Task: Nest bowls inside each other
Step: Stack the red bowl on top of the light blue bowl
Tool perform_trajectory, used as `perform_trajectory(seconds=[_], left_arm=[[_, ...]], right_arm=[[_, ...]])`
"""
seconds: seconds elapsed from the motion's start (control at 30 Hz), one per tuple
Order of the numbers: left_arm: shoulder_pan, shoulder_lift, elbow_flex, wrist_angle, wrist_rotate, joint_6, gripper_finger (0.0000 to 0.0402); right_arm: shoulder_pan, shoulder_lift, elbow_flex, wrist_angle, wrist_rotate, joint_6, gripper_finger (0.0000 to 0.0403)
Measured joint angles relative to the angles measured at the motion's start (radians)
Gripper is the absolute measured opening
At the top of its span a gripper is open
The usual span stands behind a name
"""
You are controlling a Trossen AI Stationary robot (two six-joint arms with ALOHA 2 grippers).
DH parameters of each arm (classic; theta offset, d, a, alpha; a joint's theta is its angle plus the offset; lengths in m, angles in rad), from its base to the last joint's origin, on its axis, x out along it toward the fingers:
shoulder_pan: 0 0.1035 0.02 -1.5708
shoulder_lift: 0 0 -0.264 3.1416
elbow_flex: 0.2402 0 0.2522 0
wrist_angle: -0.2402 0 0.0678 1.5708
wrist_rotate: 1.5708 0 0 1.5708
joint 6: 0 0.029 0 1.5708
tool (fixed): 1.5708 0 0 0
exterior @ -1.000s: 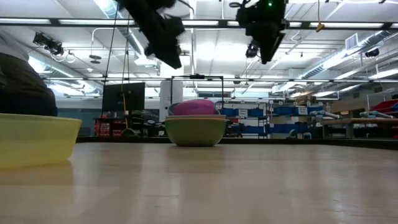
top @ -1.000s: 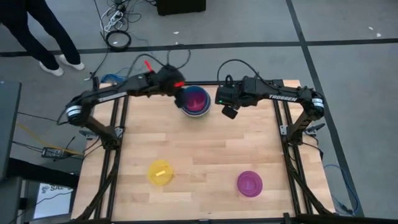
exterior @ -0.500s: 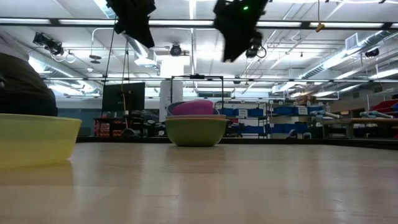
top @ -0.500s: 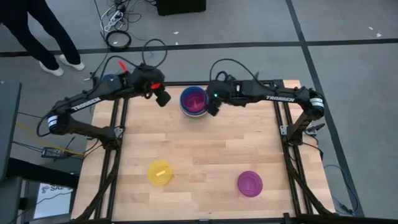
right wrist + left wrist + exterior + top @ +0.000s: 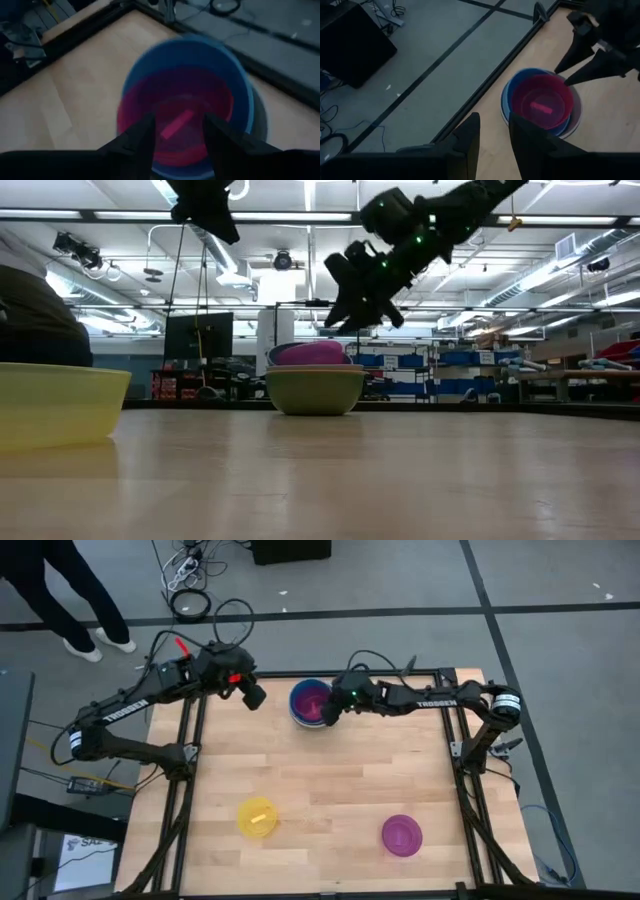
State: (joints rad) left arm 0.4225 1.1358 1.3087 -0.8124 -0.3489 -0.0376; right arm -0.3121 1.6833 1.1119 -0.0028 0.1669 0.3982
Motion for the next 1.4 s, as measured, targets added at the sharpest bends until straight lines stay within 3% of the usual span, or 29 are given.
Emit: perform_trajectory(seconds=[0.3,0.53,0.8,0.9,1.1,1.27,1.4], left_arm=[[0.000,0.002,0.000,0.021,0.001,-0.001,0.0113],[0.000,0.002,0.000,0.020,0.001,-0.001,0.0113],[0.000,0.002,0.000,0.015,0.001,-0.001,0.0113],[0.000,0.002,0.000,0.012,0.002,-0.002,0.0113],[0.000,0.002,0.000,0.001,0.001,-0.019,0.0113],[0.000,0.002,0.000,-0.013,0.002,-0.020,0.0113],[0.000,0.002,0.000,-0.017,0.002,-0.019,0.0113]], right_arm=[[-0.004,0.000,-0.089,0.063,-0.007,0.077,0.0148],[-0.006,0.000,-0.095,-0.021,-0.008,0.091,0.0148],[0.032,0.013,-0.094,0.170,-0.015,0.109,0.0146],[0.043,0.068,-0.095,0.139,-0.019,0.124,0.0139],[0.042,0.114,-0.089,0.150,-0.129,0.161,0.0127],[0.040,0.052,-0.053,0.125,-0.164,0.127,0.0126],[0.039,-0.023,-0.008,-0.029,-0.171,0.069,0.0125]])
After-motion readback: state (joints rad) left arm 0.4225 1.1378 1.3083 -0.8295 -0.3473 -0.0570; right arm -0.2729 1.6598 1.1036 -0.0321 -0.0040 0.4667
